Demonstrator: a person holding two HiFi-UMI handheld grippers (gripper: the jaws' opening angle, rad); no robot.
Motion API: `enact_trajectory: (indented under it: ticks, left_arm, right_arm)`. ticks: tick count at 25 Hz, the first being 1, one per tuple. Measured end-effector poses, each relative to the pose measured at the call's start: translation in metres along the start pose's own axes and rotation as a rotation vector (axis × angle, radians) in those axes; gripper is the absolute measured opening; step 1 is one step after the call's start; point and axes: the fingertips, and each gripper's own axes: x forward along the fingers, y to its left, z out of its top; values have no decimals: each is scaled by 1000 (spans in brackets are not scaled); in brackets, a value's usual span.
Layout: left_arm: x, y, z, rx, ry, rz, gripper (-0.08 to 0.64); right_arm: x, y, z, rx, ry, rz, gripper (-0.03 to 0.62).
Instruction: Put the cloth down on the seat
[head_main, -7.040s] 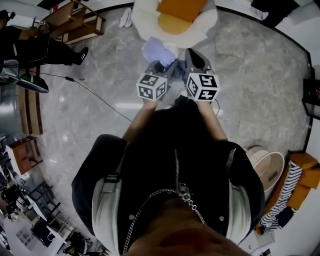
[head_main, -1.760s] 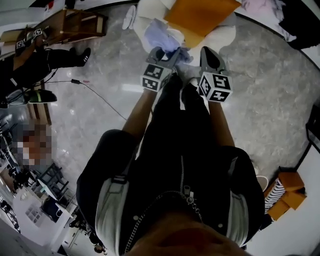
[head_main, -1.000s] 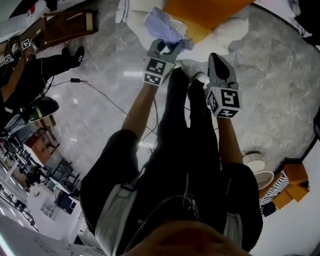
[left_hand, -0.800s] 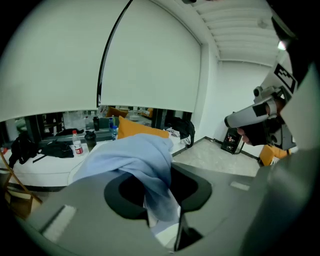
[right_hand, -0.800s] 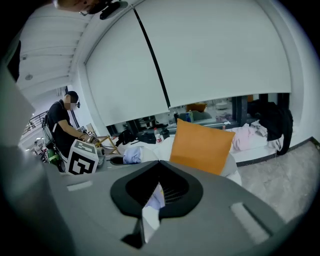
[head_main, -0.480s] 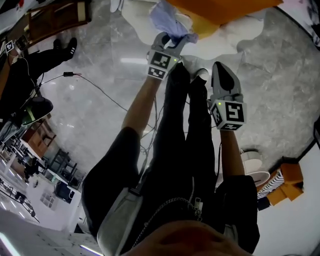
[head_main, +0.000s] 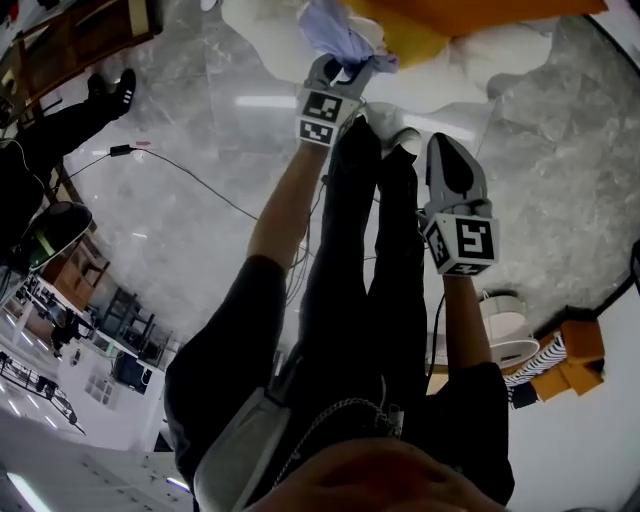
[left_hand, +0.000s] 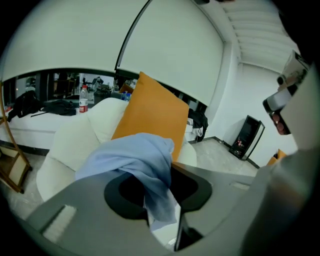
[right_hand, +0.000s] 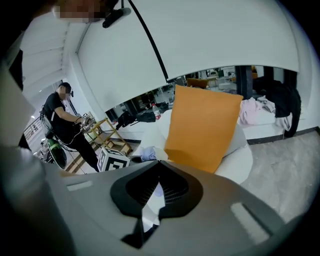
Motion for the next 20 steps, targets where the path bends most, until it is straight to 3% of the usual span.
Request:
enact_trajectory:
  ticks: [5, 20]
  left_arm:
    - [23, 17, -56, -10, 69, -3, 118]
    - [86, 47, -124, -2, 111, -30, 121]
  right_arm:
    - [25, -7, -24, 26, 34, -2, -11]
    - [80, -13, -92, 105, 113, 9, -11]
